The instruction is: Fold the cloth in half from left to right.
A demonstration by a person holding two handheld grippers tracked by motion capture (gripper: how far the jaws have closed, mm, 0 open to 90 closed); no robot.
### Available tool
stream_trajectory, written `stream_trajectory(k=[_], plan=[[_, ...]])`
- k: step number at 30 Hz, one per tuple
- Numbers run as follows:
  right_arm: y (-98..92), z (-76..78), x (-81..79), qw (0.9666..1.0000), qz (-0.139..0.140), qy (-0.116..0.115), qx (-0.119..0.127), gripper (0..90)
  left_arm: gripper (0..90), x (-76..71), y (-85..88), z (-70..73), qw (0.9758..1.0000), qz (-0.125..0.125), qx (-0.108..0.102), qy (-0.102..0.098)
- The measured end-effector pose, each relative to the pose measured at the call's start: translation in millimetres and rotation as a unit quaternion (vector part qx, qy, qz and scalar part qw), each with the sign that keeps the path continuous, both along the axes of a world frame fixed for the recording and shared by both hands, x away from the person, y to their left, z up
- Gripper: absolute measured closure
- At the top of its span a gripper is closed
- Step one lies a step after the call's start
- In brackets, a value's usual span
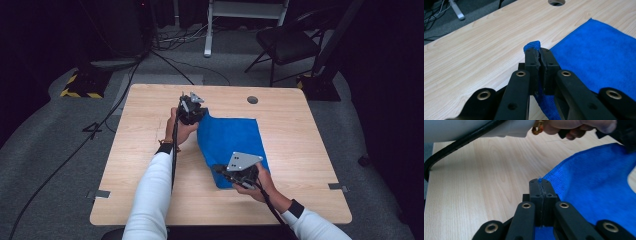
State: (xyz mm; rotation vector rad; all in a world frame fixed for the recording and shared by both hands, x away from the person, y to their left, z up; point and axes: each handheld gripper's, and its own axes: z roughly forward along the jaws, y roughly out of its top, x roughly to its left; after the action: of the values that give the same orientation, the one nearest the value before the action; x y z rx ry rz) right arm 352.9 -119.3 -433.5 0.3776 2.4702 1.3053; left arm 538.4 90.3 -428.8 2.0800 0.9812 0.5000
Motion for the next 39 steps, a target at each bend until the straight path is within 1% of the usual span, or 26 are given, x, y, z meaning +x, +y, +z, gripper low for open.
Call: stream_trajectory(k=[2, 4, 6, 10, 11, 13, 19, 23, 24, 27, 28, 29, 30, 33, 36, 37, 38, 39], plan=[[-8.0, 1.0, 0.5, 1.0, -0.007, -0.001, 0.001, 89.6, 85.4, 0.8, -5.7, 1.4, 1.0, -0.004, 0.0, -0.003], [-15.4, 1.7, 0.8, 0.9999, -0.013, 0.001, 0.003, 89.6, 85.4, 1.3, -12.7, 1.9, 0.9999, -0.008, 0.005, -0.005], [-22.4, 2.4, 0.1, 0.9998, -0.018, -0.002, 0.001, 89.6, 85.3, 1.9, -19.3, 2.1, 0.9999, -0.012, 0.007, -0.004], [-36.1, 3.5, -1.1, 0.9996, -0.027, -0.001, 0.001, 89.6, 85.3, 2.8, -32.6, 2.5, 0.9998, -0.014, 0.011, -0.007], [-39.0, 3.3, -1.5, 0.9996, -0.029, -0.001, 0.002, 89.6, 85.3, 3.4, -35.4, 2.8, 0.9997, -0.015, 0.013, -0.01], [-44.2, 2.7, -2.2, 0.9995, -0.033, 0.0, 0.0, 89.6, 85.2, 4.3, -40.6, 3.8, 0.9998, -0.016, 0.009, -0.01], [-59.6, -1.2, -5.0, 0.999, -0.044, 0.0, -0.01, 89.6, 85.1, 7.8, -55.1, 6.9, 0.9996, -0.018, 0.013, -0.016], [-71.4, -1.1, -5.1, 0.9984, -0.056, 0.002, -0.009, 89.6, 84.8, 10.6, -65.9, 6.1, 0.9994, -0.022, 0.02, -0.016], [-74.2, -1.3, -5.0, 0.9982, -0.059, 0.001, -0.008, 89.6, 84.8, 11.0, -68.7, 5.4, 0.9995, -0.023, 0.017, -0.017], [-81.8, -2.6, -5.3, 0.9977, -0.067, 0.004, -0.01, 89.6, 84.8, 12.4, -76.8, 4.3, 0.9993, -0.027, 0.022, -0.016], [-84.2, -3.1, -5.4, 0.9975, -0.07, 0.005, -0.009, 89.6, 84.8, 12.8, -79.3, 3.9, 0.9993, -0.029, 0.019, -0.013], [-86.3, -3.7, -5.4, 0.9974, -0.072, 0.007, -0.009, 89.6, 84.8, 13.2, -82.0, 3.7, 0.9992, -0.03, 0.02, -0.014], [-88.3, -4.1, -5.6, 0.9972, -0.074, 0.006, -0.01, 89.6, 84.7, 13.2, -85.0, 3.2, 0.9993, -0.031, 0.017, -0.014], [-93.7, -4.8, -7.0, 0.9967, -0.079, 0.005, -0.012, 89.5, 84.6, 14.0, -93.8, 2.0, 0.9991, -0.036, 0.018, -0.016], [-99.3, -6.2, -8.3, 0.9962, -0.086, 0.003, -0.016, 89.6, 84.7, 14.1, -103.0, 0.7, 0.9989, -0.041, 0.012, -0.017], [-101.3, -6.8, -8.7, 0.996, -0.088, 0.005, -0.016, 89.5, 84.7, 13.9, -106.1, 0.2, 0.9989, -0.042, 0.013, -0.016], [-103.4, -7.3, -8.9, 0.9959, -0.089, 0.006, -0.017, 89.5, 84.6, 14.3, -108.9, 0.0, 0.9987, -0.043, 0.017, -0.019], [-105.2, -8.0, -9.1, 0.9957, -0.091, 0.006, -0.019, 89.5, 84.6, 14.3, -111.4, -0.1, 0.9987, -0.046, 0.017, -0.017]])
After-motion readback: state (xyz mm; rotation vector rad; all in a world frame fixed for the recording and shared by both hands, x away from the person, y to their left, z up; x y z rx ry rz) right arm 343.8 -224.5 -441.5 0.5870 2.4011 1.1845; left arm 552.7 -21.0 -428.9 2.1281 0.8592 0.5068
